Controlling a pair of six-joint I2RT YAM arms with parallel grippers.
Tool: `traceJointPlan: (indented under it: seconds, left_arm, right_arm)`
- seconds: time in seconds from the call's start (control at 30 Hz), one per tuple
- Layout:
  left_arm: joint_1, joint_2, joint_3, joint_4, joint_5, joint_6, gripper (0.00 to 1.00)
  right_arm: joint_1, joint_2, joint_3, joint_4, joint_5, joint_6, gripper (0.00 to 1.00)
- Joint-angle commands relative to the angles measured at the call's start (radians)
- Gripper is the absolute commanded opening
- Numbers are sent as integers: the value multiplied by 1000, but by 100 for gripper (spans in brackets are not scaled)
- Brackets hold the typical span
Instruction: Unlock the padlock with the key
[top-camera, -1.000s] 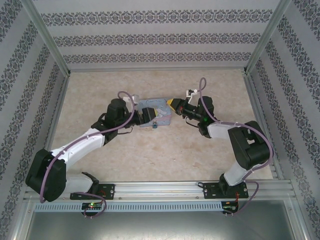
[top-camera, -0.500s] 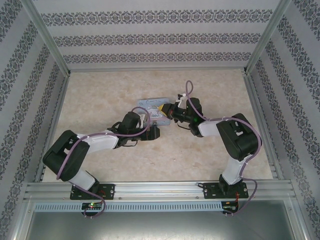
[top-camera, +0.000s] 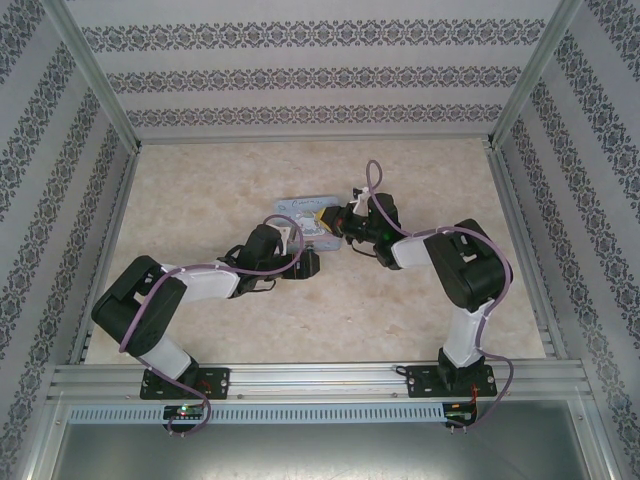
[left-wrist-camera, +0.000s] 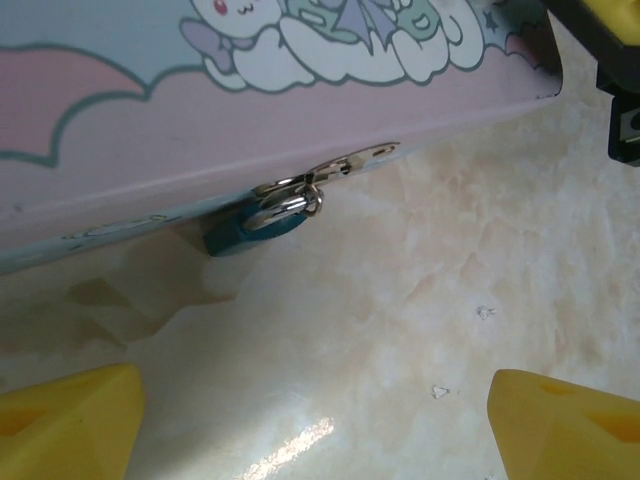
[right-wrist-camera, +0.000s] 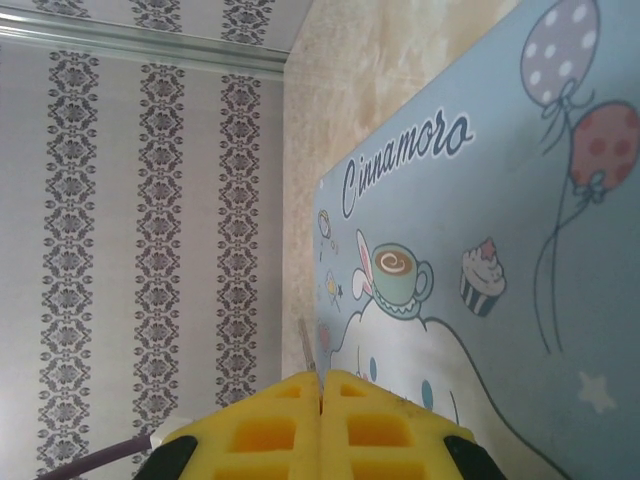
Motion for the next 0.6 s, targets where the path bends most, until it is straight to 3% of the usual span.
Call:
traceJointPlan:
  seconds: [0.0,0.57]
  left_arm:
    - [-12,20,22,36,-25,45,89]
    - [-9,194,126,131,-60,126,86]
  right_arm:
    - [-7,28,23,11,15,-11,0]
    - [-36,44,16,4,31,-9,0]
